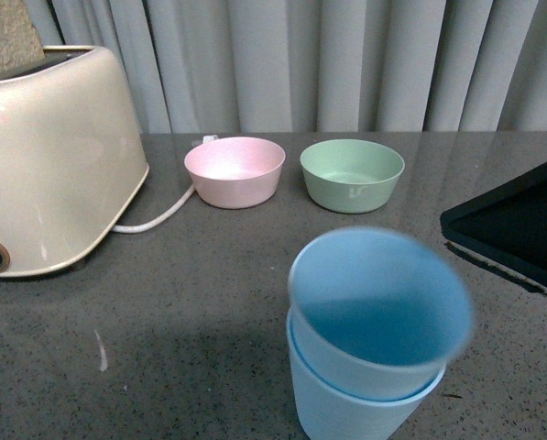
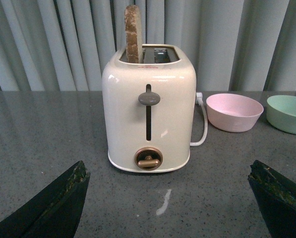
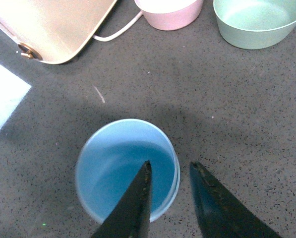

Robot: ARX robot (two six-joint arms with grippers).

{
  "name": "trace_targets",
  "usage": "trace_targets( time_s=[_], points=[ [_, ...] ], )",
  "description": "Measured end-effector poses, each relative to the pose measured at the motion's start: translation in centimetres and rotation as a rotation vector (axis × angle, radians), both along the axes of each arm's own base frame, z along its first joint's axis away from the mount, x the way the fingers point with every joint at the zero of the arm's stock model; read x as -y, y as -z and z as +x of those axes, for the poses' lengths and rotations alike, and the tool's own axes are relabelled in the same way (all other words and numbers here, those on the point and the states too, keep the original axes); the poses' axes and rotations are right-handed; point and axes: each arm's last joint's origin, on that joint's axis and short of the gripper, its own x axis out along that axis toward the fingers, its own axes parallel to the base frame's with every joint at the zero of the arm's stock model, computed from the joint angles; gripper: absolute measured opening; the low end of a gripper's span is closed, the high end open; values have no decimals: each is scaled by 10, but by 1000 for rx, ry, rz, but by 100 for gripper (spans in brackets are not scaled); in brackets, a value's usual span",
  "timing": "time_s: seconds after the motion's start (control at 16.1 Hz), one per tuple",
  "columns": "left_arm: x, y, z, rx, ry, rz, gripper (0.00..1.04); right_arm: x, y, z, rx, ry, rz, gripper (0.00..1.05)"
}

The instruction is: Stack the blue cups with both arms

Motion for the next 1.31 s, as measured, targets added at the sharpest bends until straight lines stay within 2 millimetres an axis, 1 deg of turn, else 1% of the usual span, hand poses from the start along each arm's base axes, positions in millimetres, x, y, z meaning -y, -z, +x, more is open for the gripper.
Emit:
trace_targets(
  time_s=[0.25, 0.31, 0.37, 0.44, 0.5, 0.62, 0.69, 0.75, 0.81, 0.87, 1.0, 1.06, 1.12, 1.18, 1.25, 1.31],
  points=[
    [0, 0, 0, 0, 0, 0, 98, 2, -2, 1, 8, 6, 16, 35],
    [0, 0, 0, 0, 0, 0, 98, 6, -6, 4, 22, 23, 38, 46],
    [0, 0, 0, 0, 0, 0, 98, 47, -19, 18, 102, 218, 175, 91],
    [0, 0, 0, 0, 0, 0, 98, 74, -9, 13, 133, 315, 202, 97],
    [0, 0, 0, 0, 0, 0, 98, 89, -1, 7, 151, 366, 209, 98],
    [0, 0, 0, 0, 0, 0, 98, 110, 18, -10, 166, 443, 202, 98],
    [0, 0, 0, 0, 0, 0, 98, 111, 29, -19, 326, 474, 158, 92],
    [0, 0, 0, 0, 0, 0, 98, 112, 39, -35, 510, 521, 59, 79],
    [0, 0, 0, 0, 0, 0, 98, 113, 48, -52, 569, 550, -12, 66],
    [0, 0, 0, 0, 0, 0, 98, 113, 51, -59, 572, 554, -34, 61],
    [0, 0, 0, 0, 0, 0, 98, 113, 55, -66, 571, 549, -54, 53],
    [0, 0, 0, 0, 0, 0, 98, 113, 55, -78, 586, 541, -70, 40],
    [0, 0, 0, 0, 0, 0, 98, 113, 52, -91, 640, 541, -65, 21],
    [0, 0, 0, 0, 0, 0, 98, 113, 53, -93, 662, 541, -65, 5],
    [0, 0, 0, 0, 0, 0, 98, 113, 63, -94, 633, 537, -81, 2],
    [0, 0, 0, 0, 0, 0, 98, 113, 69, -102, 603, 533, -90, 2]
  ],
)
